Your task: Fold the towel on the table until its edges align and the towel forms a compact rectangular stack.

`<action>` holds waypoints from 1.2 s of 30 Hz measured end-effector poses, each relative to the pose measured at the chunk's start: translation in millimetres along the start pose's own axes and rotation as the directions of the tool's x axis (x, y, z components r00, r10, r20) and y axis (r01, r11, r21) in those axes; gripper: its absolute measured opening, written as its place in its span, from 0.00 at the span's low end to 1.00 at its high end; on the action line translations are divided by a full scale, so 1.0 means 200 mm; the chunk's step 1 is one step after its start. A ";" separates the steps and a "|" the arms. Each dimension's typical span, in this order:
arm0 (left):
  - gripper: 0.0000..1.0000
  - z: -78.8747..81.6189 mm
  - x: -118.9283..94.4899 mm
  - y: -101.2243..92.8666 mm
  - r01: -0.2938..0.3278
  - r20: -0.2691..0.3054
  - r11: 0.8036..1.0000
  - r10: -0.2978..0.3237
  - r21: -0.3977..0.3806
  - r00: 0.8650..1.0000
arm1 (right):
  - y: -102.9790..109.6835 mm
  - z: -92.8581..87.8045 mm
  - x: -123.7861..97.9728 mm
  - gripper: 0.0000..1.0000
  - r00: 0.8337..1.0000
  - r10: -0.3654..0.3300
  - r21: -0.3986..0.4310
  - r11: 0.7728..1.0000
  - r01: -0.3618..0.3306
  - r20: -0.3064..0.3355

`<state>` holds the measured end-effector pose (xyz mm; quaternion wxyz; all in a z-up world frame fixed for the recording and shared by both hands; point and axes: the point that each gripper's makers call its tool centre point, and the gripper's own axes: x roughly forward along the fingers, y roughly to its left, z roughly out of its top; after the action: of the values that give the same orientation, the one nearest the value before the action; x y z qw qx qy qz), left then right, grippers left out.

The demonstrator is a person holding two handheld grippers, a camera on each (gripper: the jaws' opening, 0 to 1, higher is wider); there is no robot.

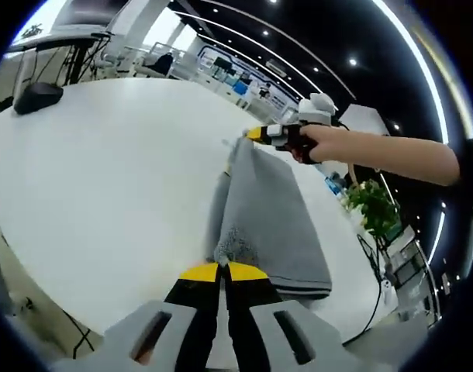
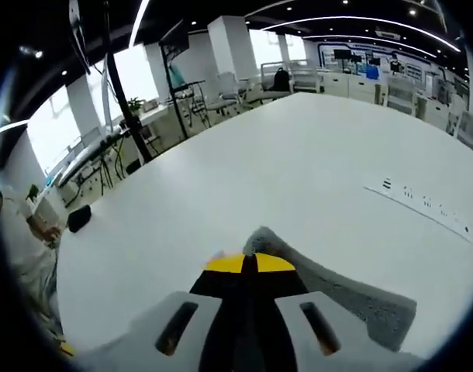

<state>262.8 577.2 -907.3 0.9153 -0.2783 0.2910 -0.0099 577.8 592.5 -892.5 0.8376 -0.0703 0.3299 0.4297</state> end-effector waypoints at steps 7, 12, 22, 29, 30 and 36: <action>0.04 -0.01 0.00 0.00 0.016 -0.012 1.000 -0.016 0.006 1.000 | 0.03 -0.03 0.06 0.03 1.000 0.025 -0.072 0.997 -0.026 -0.007; 0.19 -0.01 -0.01 -0.01 0.035 -0.059 0.998 -0.032 0.052 0.998 | 0.01 0.00 0.05 0.10 0.999 0.048 -0.052 0.998 -0.047 0.008; 0.23 0.22 0.03 -0.08 0.039 -0.026 0.972 -0.034 0.231 0.999 | -0.09 -0.02 -0.11 0.25 0.999 0.019 -0.020 1.000 -0.019 0.036; 0.24 0.37 0.19 -0.07 0.083 -0.036 0.950 -0.076 0.301 0.996 | -0.20 -0.10 -0.34 0.29 0.998 -0.022 0.089 0.996 0.016 0.063; 0.24 0.38 0.21 -0.07 0.085 -0.039 0.945 -0.076 0.315 0.996 | -0.21 -0.11 -0.36 0.30 0.997 -0.029 0.093 0.995 0.023 0.068; 0.29 0.48 0.34 -0.09 0.108 -0.051 0.909 -0.096 0.403 0.994 | -0.32 -0.20 -0.49 0.35 0.996 -0.066 0.119 0.991 0.058 0.066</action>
<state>373.8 598.1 -867.9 0.9468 -0.0975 0.2814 -0.1218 566.8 470.2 -873.1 0.8642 -0.0162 0.3228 0.3856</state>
